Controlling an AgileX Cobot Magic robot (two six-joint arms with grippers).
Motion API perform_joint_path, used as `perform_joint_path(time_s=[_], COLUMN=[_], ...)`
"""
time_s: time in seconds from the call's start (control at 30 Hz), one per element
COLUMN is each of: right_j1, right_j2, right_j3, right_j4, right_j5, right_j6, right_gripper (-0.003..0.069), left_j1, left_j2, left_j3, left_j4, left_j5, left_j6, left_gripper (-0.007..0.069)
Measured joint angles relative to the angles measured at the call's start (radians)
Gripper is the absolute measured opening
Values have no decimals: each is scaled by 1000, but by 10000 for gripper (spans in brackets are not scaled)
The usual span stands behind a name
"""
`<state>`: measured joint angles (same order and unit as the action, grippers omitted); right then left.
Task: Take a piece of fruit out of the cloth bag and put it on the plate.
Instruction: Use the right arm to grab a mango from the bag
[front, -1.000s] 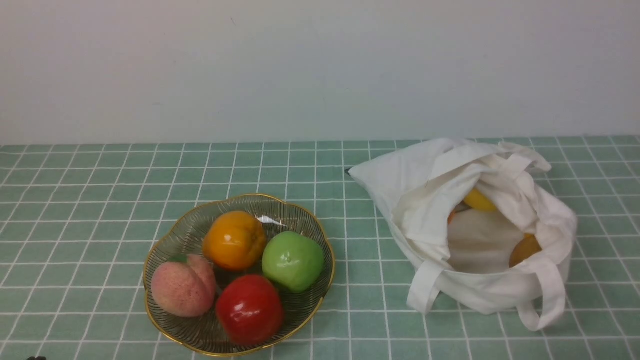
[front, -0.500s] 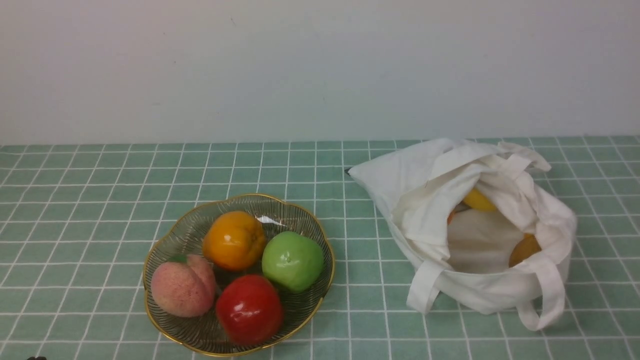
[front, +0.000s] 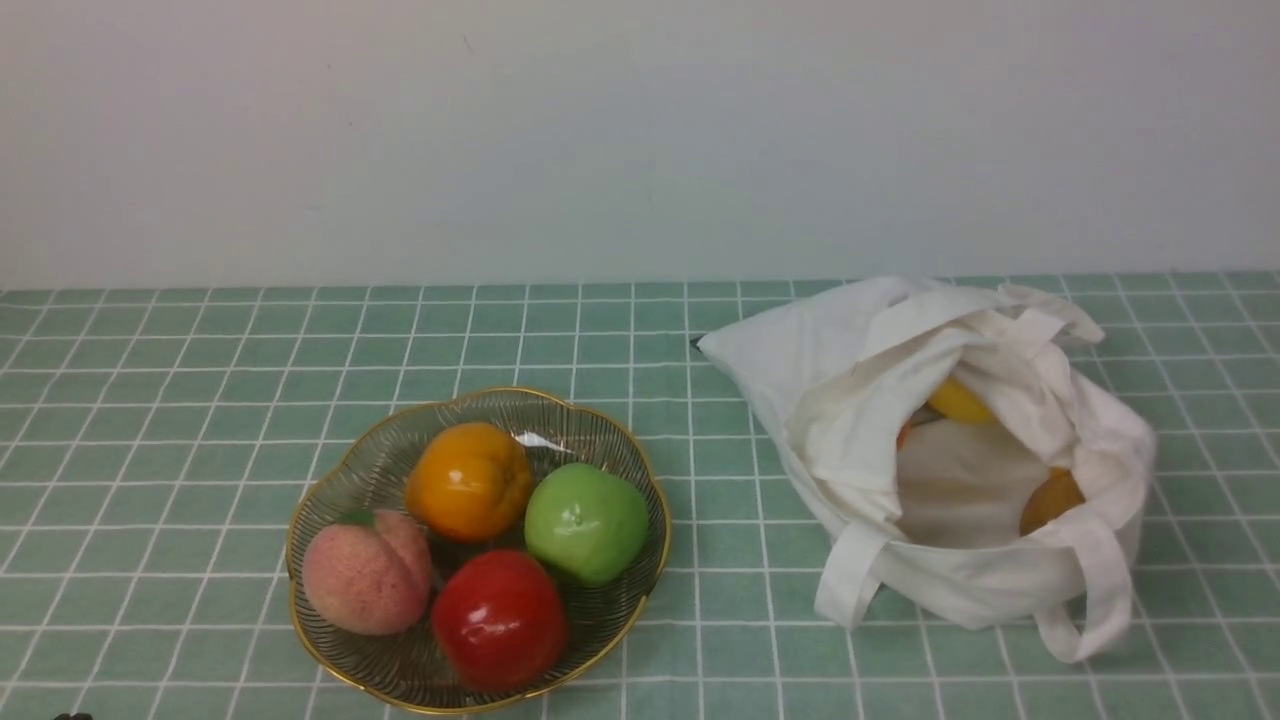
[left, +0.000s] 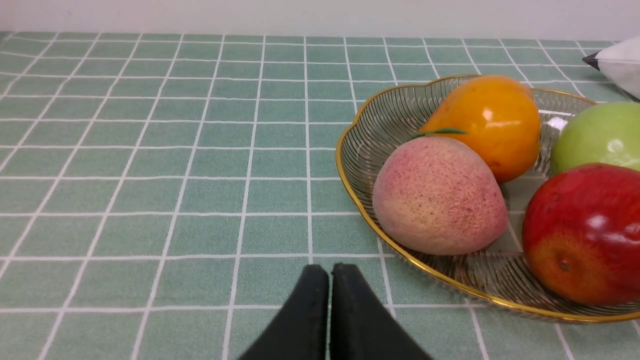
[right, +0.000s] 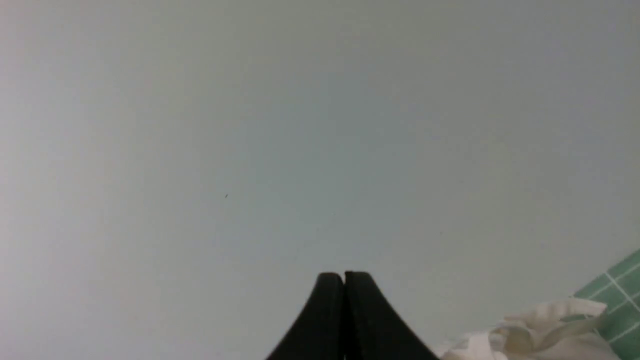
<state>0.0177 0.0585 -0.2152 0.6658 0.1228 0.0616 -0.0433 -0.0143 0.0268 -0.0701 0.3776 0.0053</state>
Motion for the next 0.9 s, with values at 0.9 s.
perform_joint_path(time_s=[0.9], right_j1=[126], right_j2=[1580], right_j3=[-803], right_j4=[-90], right_j5=[539], right_j6=[-455], right_gripper=[-10], left_j1=[0], left_j2=[0], left_j3=[0], left_j4=[0], left_j5=[0], left_j6=[0], left_gripper=[-8])
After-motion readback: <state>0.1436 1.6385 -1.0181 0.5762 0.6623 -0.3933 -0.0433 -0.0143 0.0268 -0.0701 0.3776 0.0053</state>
